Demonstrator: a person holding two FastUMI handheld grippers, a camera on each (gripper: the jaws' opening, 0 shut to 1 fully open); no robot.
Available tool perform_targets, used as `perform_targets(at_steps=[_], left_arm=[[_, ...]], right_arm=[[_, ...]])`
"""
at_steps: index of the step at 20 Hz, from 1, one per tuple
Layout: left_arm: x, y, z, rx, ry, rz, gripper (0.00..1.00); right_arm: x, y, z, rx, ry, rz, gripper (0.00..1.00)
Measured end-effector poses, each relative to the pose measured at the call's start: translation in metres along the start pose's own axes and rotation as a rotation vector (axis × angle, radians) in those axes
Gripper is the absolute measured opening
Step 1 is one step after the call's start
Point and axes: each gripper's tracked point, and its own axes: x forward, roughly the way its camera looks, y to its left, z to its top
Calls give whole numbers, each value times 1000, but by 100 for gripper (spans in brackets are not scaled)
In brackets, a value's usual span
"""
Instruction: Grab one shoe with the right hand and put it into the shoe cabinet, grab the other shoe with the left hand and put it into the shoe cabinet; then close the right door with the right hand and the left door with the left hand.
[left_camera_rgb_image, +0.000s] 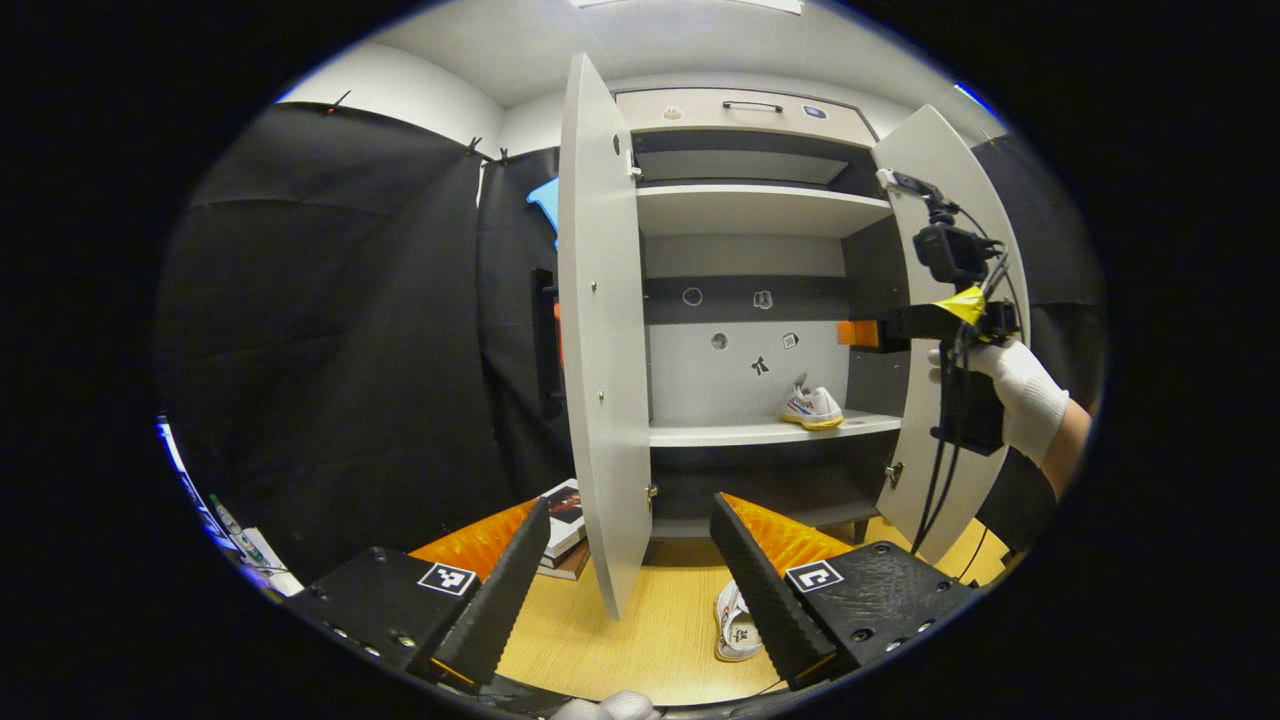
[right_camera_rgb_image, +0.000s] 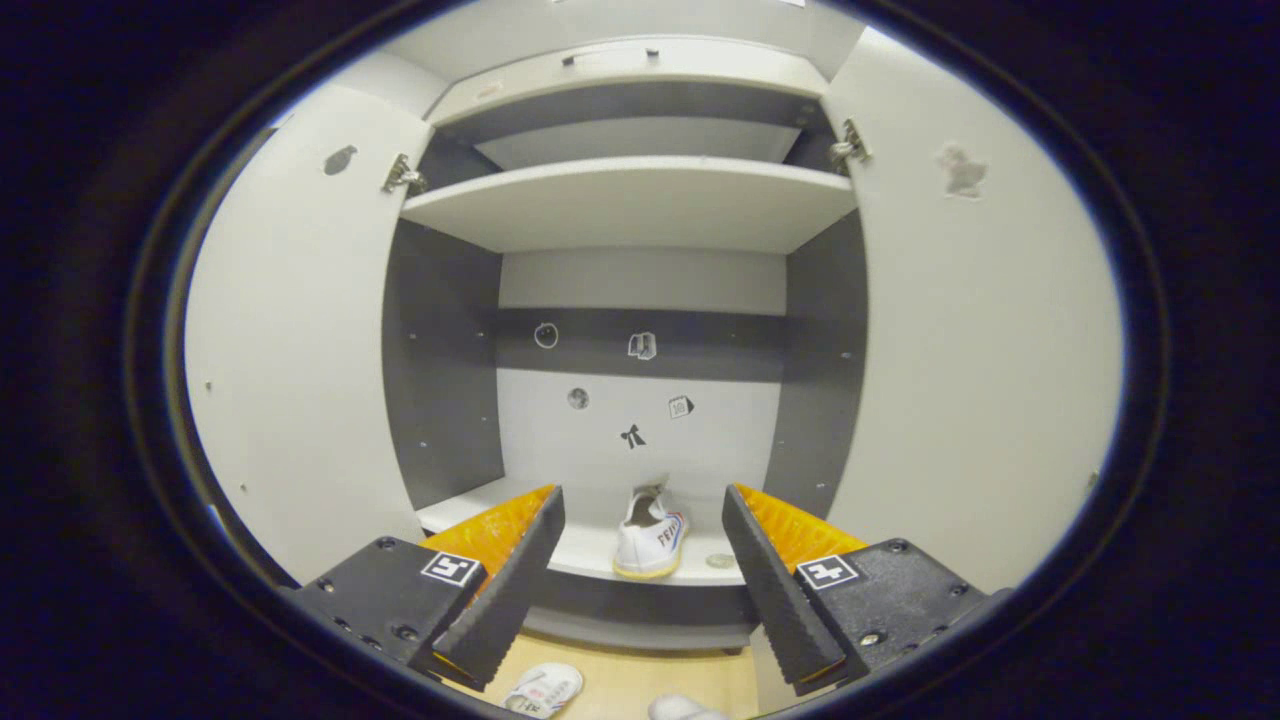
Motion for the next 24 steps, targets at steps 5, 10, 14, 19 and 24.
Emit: perform_targets(at_steps=[5, 10, 14, 19, 24], left_arm=[[-3, -4, -1, 33, -20, -68, 97], [-2, -15, -5, 51, -28, -104, 96], [8, -39, -12, 57, -18, -136, 96], [32, -74, -59, 69, 34, -178, 97], [54, -100, -167, 88, 200, -217, 96]], right_arm=[[-89, -16, -42, 29, -13, -30, 100], [-149, -33, -91, 40, 8, -59, 100], [-157, -43, -102, 59, 49, -55, 100], [-152, -54, -97, 27, 57, -39, 100], [-149, -60, -111, 14, 109, -19, 100]])
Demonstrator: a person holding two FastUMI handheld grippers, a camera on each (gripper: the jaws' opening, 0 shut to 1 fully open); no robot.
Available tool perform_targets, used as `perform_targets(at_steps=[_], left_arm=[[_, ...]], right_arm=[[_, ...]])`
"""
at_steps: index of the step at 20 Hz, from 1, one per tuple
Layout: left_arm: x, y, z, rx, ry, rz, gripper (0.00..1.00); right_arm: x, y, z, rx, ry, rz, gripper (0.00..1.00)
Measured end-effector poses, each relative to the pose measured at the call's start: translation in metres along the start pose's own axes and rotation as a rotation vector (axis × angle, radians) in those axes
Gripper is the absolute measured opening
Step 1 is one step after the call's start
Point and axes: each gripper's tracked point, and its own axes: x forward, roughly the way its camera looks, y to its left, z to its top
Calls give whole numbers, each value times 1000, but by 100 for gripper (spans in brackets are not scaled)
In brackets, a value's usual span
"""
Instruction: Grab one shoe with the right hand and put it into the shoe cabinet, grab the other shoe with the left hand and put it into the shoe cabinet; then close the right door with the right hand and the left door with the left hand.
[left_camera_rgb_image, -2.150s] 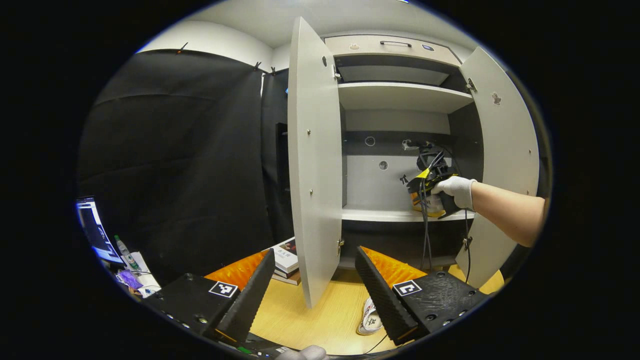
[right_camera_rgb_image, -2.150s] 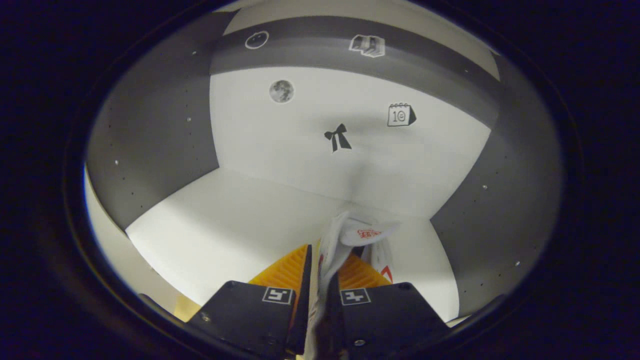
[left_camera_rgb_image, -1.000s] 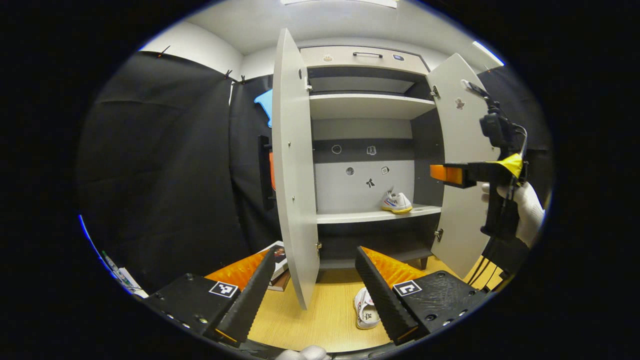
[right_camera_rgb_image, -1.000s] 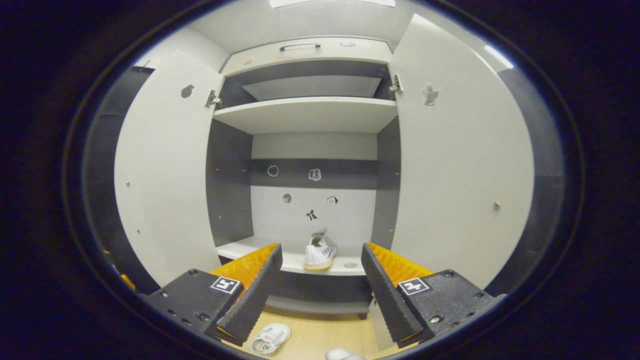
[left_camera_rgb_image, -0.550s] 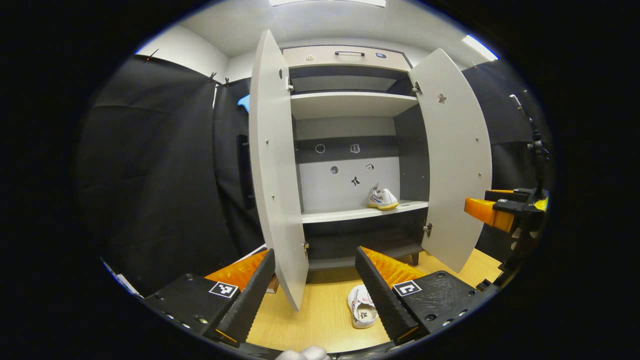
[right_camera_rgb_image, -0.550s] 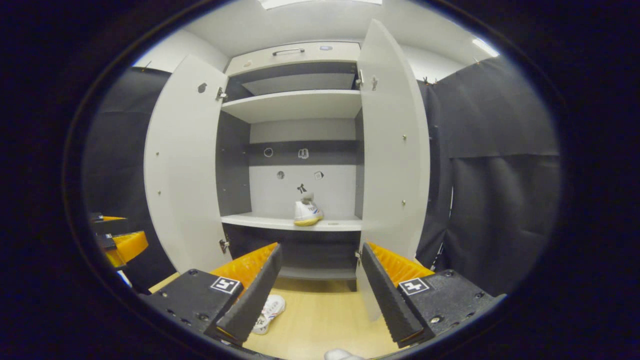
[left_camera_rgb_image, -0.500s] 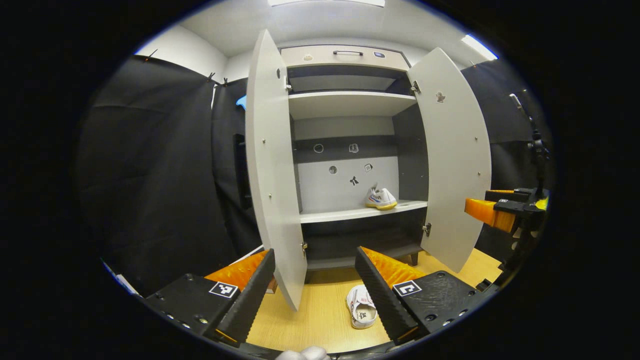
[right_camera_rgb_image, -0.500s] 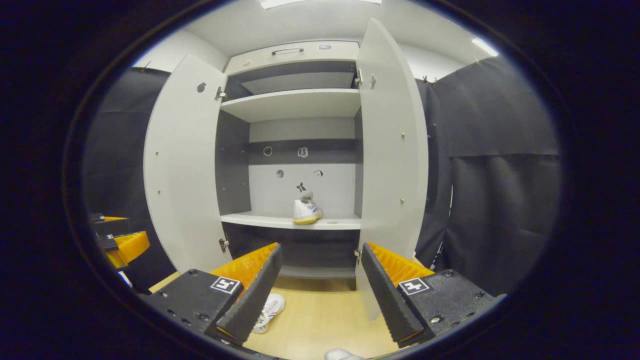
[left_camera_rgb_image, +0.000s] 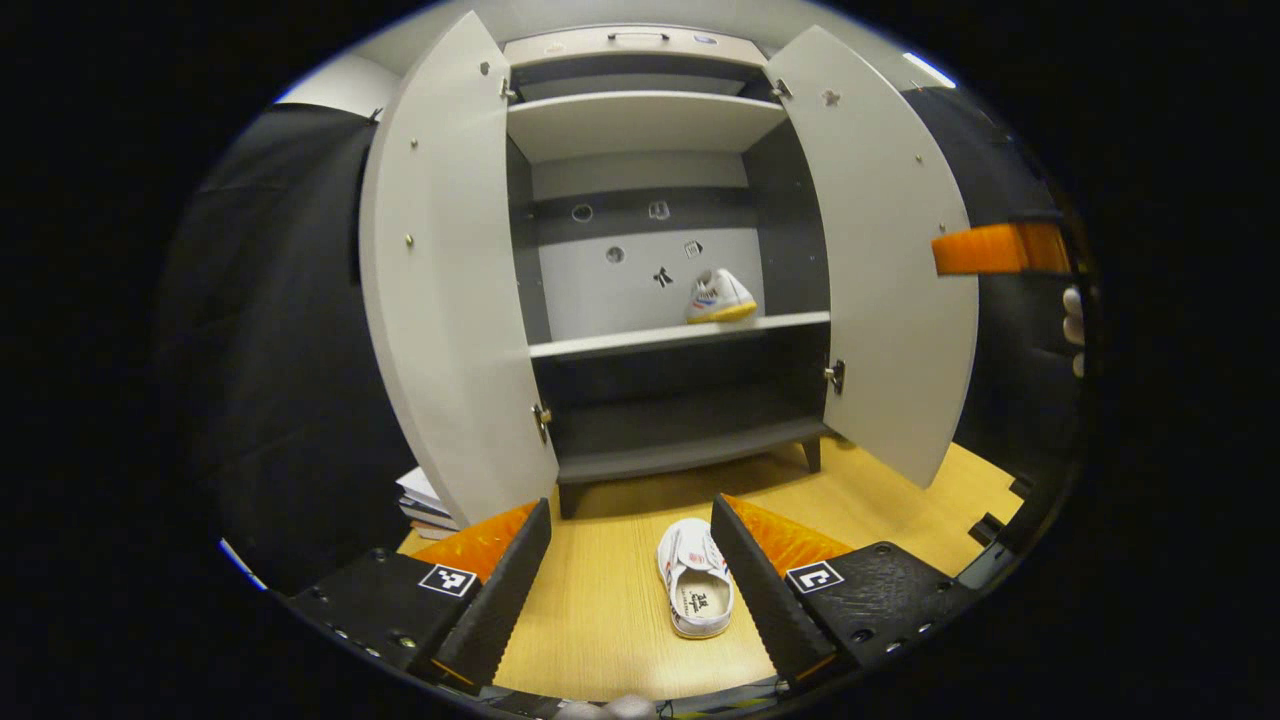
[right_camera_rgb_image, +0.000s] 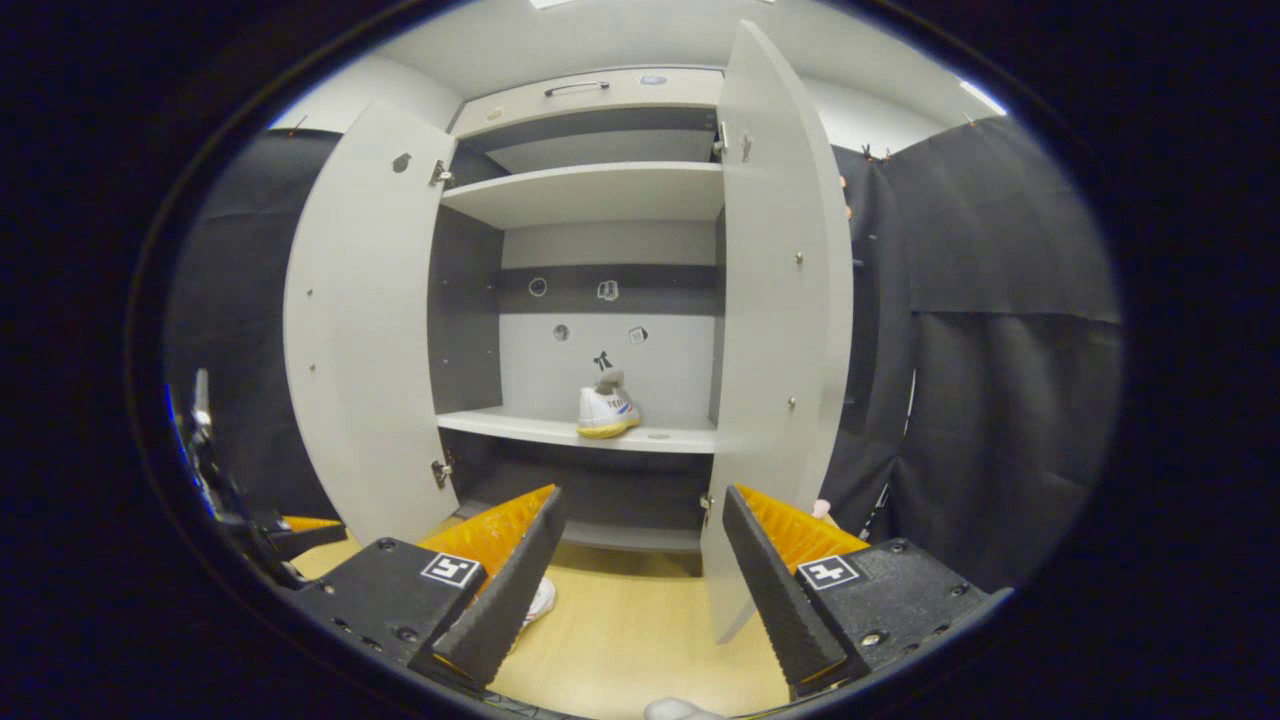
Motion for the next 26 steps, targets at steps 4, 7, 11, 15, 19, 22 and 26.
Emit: perform_targets(at_steps=[4, 7, 11, 15, 19, 22, 26], left_arm=[[41, -14, -76, -30, 156, -24, 97], [73, -9, -104, 2, 199, -38, 98], [121, -2, -144, 35, 258, -36, 97], [157, 0, -160, 40, 305, -45, 96], [188, -6, -161, 62, 306, -52, 96], [202, -15, -159, 67, 302, -71, 78], [208, -26, -157, 89, 300, -94, 35]], right_arm=[[2, -3, -13, -21, 53, -4, 100], [1, -2, -21, -50, 85, -9, 100], [2, 7, -30, -72, 117, -7, 100], [5, 15, -42, -92, 156, 1, 100], [8, 19, -47, -107, 169, 6, 100], [10, 19, -50, -110, 176, 10, 100], [12, 14, -53, -102, 183, 9, 100]])
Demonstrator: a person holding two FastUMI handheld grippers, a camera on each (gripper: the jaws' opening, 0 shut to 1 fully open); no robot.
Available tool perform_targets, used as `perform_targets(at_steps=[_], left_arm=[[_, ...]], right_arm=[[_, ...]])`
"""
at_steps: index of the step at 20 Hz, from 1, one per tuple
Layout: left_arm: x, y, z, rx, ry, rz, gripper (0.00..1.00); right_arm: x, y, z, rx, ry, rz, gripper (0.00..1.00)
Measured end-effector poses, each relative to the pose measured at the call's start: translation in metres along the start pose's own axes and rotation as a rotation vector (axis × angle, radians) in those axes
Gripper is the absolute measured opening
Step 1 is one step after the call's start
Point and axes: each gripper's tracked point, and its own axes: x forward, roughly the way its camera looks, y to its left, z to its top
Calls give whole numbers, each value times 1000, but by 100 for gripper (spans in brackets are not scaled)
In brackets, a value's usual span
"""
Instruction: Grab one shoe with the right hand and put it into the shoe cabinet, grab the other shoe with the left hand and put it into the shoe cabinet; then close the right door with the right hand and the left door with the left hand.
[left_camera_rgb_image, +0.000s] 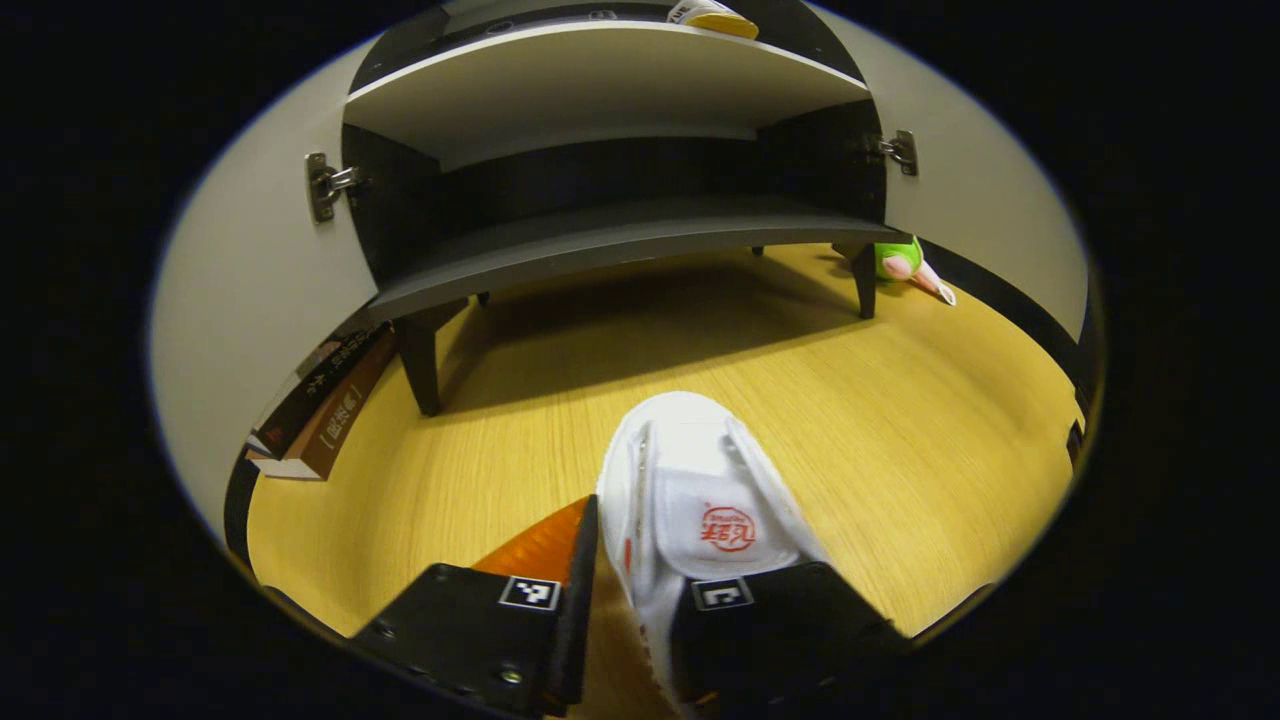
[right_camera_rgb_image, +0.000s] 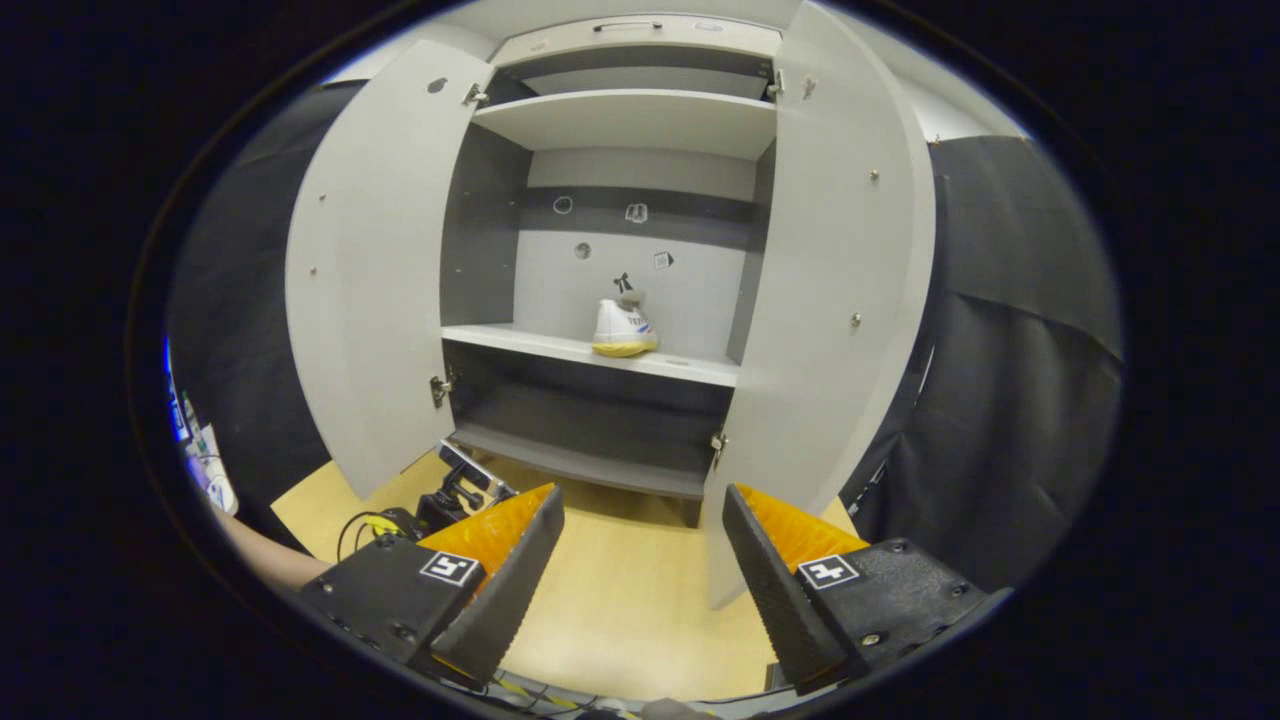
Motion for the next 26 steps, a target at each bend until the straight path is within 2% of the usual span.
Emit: perform_targets(at_steps=[1, 2, 3, 4, 12, 24, 26], left_arm=[[0, 5, -4, -6, 32, 19, 29], [0, 8, -3, -29, 35, 23, 14], [0, 9, -4, -50, 58, 28, 5], [-5, 8, -4, -52, 78, 31, 3], [-55, 26, 44, -87, 8, 72, 2], [-223, 58, 177, -141, -241, 148, 1], [-272, 59, 202, -131, -293, 176, 2]], right_arm=[[-1, -2, 1, 2, -2, -1, 100], [-1, -3, 2, 3, -5, 0, 100], [-1, -4, 5, 2, -12, 3, 100], [-1, -5, 8, 1, -22, 3, 100], [-7, -12, 30, 28, -89, 13, 100], [3, -6, 70, 69, -181, 53, 100], [7, -2, 76, 68, -192, 64, 100]])
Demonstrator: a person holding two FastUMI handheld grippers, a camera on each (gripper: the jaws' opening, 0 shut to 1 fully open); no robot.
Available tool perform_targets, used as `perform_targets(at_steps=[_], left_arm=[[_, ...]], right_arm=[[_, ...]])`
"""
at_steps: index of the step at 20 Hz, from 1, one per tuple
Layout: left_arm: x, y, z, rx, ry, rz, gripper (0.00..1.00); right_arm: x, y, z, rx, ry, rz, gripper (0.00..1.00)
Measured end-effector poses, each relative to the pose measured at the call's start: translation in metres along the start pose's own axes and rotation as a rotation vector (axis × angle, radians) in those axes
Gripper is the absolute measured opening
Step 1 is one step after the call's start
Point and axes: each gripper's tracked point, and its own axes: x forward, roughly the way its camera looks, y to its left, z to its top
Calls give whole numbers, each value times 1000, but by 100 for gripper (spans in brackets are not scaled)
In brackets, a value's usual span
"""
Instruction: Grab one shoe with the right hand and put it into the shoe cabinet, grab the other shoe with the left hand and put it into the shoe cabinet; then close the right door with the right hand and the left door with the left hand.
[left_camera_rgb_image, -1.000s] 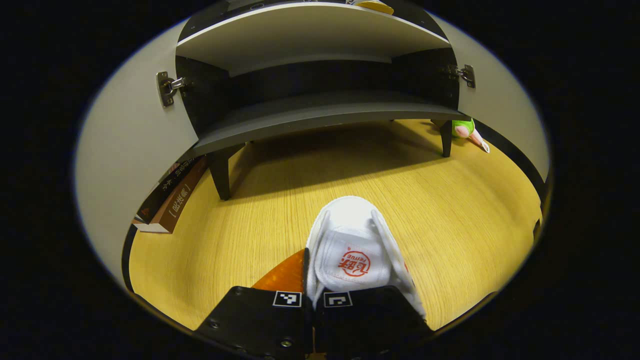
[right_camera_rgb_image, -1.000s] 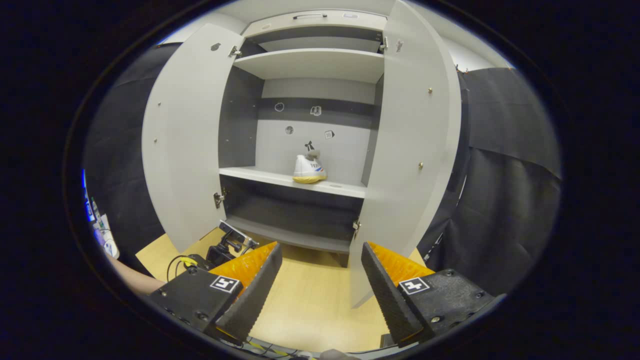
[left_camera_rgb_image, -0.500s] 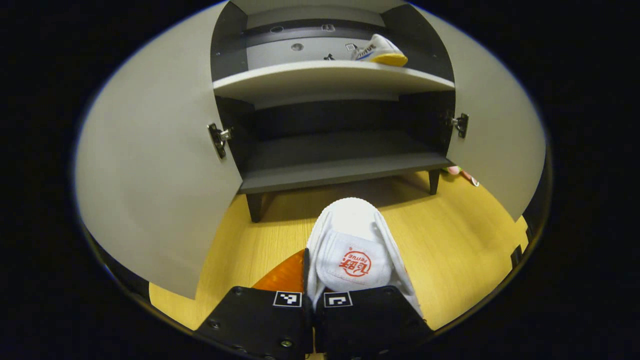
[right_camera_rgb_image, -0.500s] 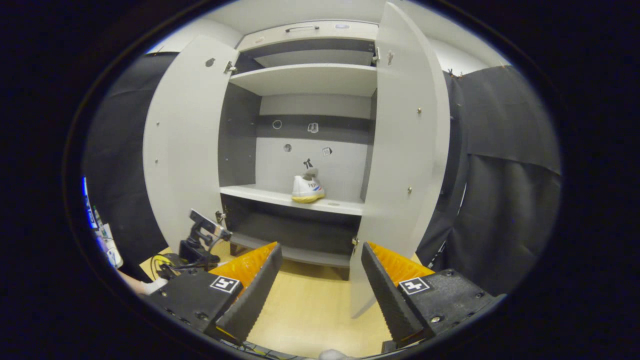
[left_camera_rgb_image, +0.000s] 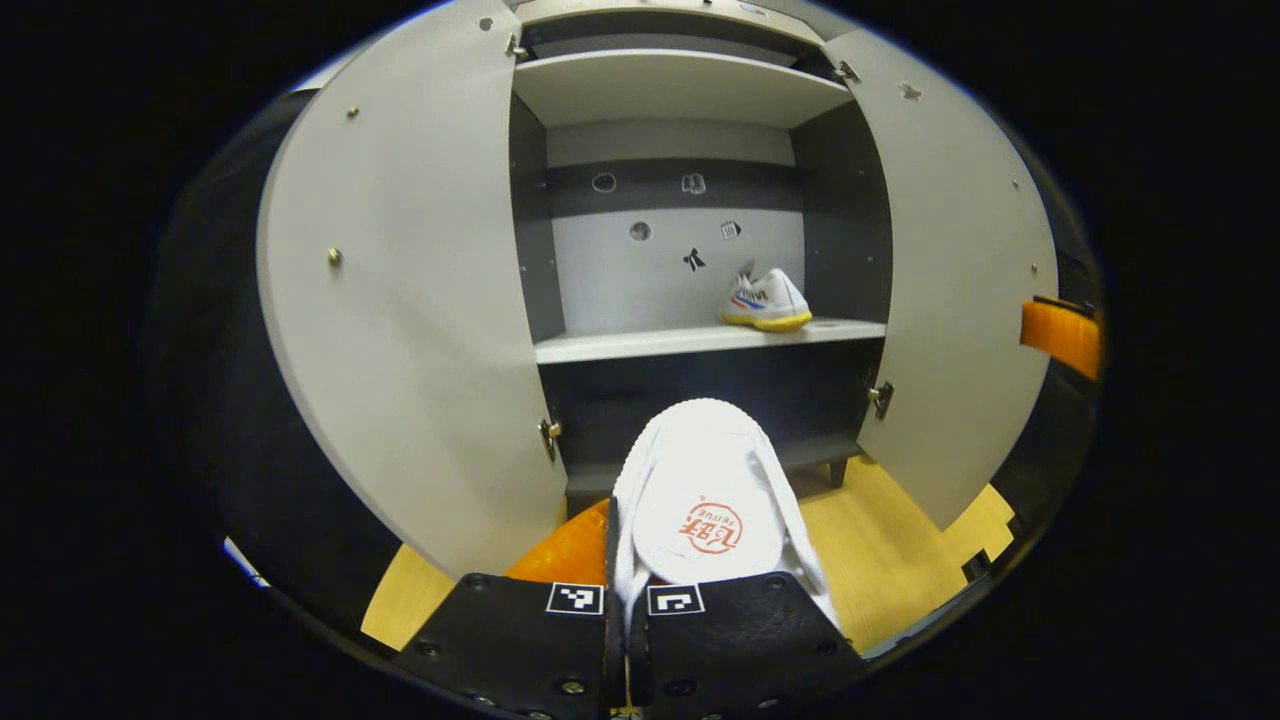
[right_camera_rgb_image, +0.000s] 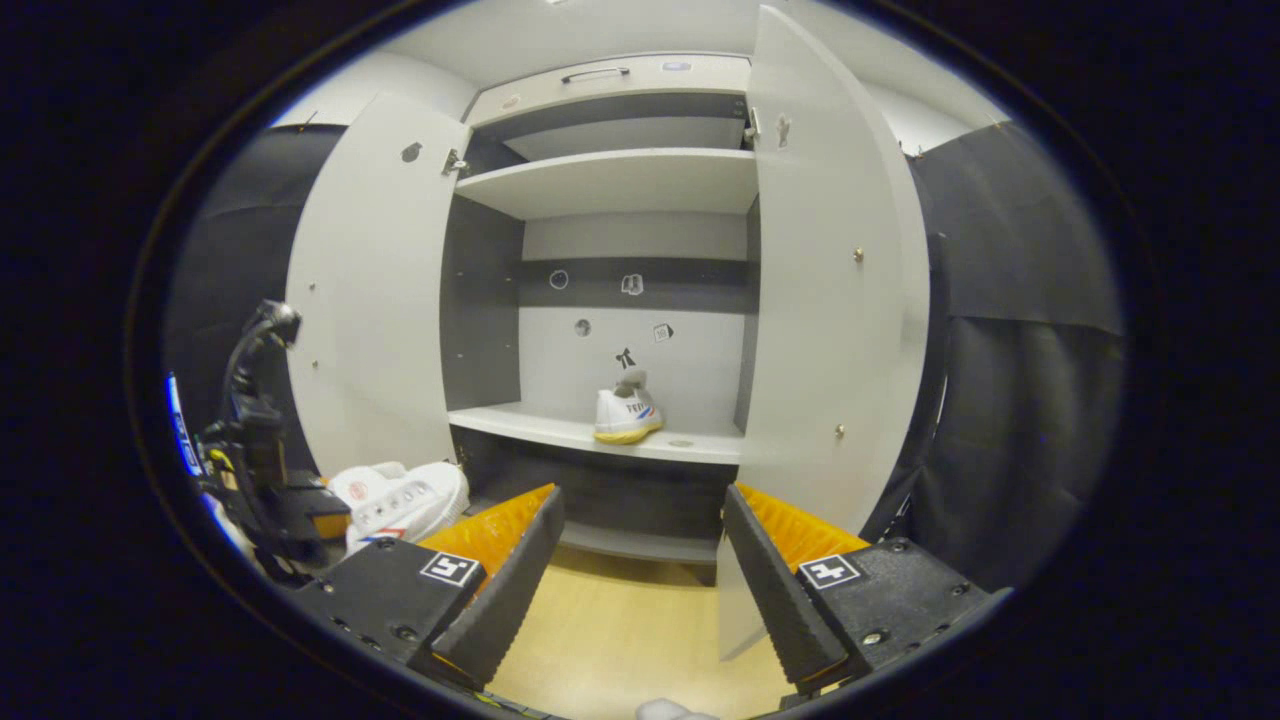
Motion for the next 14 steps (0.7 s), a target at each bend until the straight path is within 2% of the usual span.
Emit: perform_targets(at_steps=[3, 6, 14], left_arm=[[-38, 4, 54, -11, -55, 15, 1], [-43, 8, 97, -23, -112, 26, 1], [61, 9, 199, -20, -226, 67, 2]], right_arm=[[9, 8, 5, 2, -8, 25, 100], [16, 14, 9, -3, -17, 47, 100], [30, 21, 16, -55, -28, 108, 100]])
